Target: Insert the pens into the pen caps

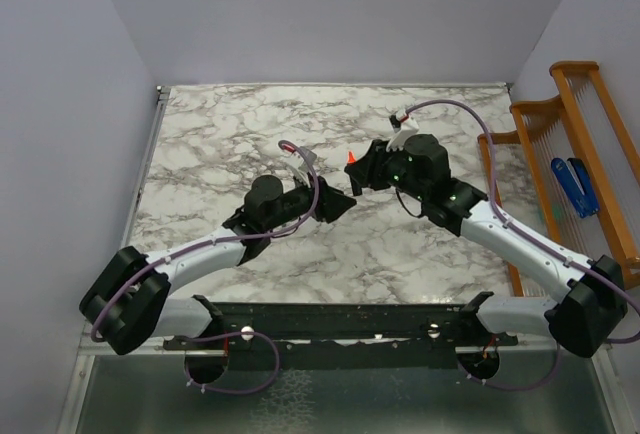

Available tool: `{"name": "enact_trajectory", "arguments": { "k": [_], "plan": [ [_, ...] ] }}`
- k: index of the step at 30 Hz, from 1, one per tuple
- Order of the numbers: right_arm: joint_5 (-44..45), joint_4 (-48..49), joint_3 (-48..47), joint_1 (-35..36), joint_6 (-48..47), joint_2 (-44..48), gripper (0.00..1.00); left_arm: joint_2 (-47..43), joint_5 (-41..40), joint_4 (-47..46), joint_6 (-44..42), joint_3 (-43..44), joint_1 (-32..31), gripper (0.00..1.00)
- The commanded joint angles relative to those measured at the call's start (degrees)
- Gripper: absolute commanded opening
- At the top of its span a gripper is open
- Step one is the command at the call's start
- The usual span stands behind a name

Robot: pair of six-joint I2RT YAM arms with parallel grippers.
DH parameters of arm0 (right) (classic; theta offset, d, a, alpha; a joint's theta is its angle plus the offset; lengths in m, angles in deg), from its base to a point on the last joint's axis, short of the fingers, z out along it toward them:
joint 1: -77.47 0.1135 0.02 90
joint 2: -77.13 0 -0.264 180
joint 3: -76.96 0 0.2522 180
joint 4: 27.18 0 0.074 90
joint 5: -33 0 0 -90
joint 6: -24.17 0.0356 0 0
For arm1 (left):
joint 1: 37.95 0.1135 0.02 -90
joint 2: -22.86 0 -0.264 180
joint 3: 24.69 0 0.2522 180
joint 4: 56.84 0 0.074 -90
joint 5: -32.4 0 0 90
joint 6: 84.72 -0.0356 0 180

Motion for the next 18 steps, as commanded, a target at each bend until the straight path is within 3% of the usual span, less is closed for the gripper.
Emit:
{"name": "enact_trajectory", "arguments": {
  "k": [1, 14, 18],
  "plan": [
    [3.9, -0.9, -2.5, 1.8, -0.3, -0.7, 0.11, 3.0, 0.0, -3.7, 0.3, 3.1, -0.6, 0.55],
    [5.7, -1.6, -3.7, 4.1, -2.4, -1.8, 0.10, 5.7, 0.4, -4.4, 0.1, 6.9, -0.6, 0.58],
    [5.9, -1.6, -3.6, 4.5, -2.8, -1.8, 0.10, 6.4, 0.0, -4.3, 0.1, 7.5, -0.7, 0.51]
  ]
}}
